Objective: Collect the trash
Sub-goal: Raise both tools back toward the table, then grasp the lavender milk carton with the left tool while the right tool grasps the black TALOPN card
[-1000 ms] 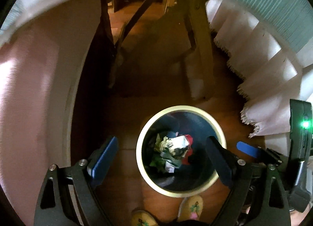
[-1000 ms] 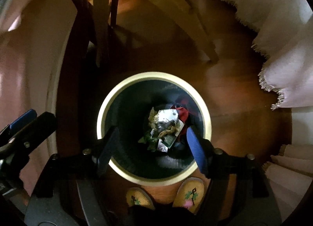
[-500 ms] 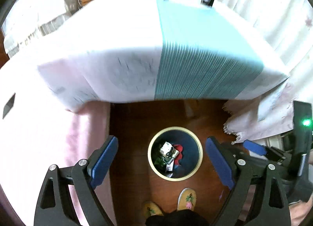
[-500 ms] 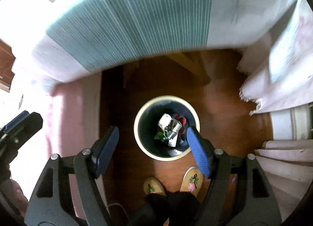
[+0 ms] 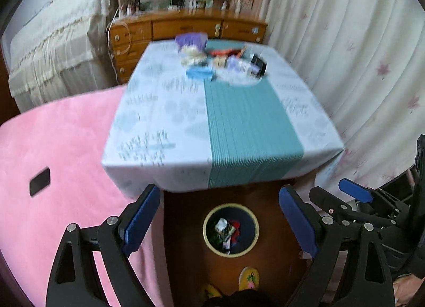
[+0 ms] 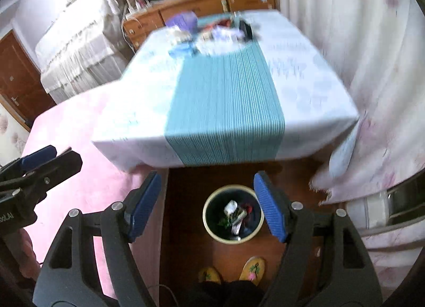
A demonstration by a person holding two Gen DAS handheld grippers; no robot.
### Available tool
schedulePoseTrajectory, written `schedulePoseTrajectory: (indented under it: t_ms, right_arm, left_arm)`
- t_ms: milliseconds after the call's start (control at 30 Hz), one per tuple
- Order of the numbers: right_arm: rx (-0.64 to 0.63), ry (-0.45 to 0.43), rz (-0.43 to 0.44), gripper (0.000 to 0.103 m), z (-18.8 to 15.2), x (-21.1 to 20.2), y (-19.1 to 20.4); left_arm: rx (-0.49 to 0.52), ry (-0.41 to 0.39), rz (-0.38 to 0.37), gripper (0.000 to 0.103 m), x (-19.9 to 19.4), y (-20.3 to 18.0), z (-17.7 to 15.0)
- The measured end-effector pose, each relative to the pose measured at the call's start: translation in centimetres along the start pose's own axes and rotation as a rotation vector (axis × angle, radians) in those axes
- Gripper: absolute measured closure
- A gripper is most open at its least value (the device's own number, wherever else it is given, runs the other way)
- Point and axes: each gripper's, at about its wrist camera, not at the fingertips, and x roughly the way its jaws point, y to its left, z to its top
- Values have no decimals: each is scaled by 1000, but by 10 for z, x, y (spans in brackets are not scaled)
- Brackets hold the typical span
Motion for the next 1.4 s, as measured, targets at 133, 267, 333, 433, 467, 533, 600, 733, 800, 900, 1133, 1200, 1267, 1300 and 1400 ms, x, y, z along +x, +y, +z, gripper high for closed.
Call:
schedulePoseTrajectory:
  t_ms: [133,267,333,433,467,533,600,733,800,900,1133,1200,1267,1300,1400]
  right_arm:
    - [-11,-81,3,33,29,-37,20]
    - [-35,-169,-6,33,55,-73,34]
    - [-40,-201,-18,33,69,-88,39]
    - [-27,-211,-32,33,88,-101,42]
    - [-22,-217,-31,33,93,-103,42]
    - [-16,-238,-31,33,103,-106,41]
    - [-14,-242,-36,33,112,-107,37]
    - [-8,-221,-24,33,136,-90,20]
    - [-14,-229,-26,33,153,-77,9]
    - [-29,-236,-17,33,183,-49,-14]
    - [-79,-158,39,36,289,73,-88]
    - [-86,-111,52,37,320,109,-109]
    - [-106,-73,67,38,350,145,-126]
    - [-127,-56,69,38,369,168,-134]
    - [-167,-9,64,40,404,225,-151]
  left_arm:
    - [11,-65,-13,11,-46,1,32]
    - [29,-135,-6,11,-85,4,63]
    - [32,-169,-2,11,-98,6,76]
    - [29,-209,7,11,-113,8,94]
    - [27,-217,8,11,-115,9,100]
    - [22,-234,21,11,-118,10,112]
    - [19,-247,26,11,-118,11,125]
    - [8,-225,19,11,-95,11,148]
    - [-5,-200,18,11,-72,10,164]
    - [-10,-169,34,11,-32,3,187]
    - [-90,-75,78,11,98,-26,261]
    - [-119,-29,79,11,143,-38,292]
    - [-140,-9,85,11,185,-50,320]
    - [-146,-5,87,11,200,-55,330]
    - [-181,28,106,11,256,-66,362]
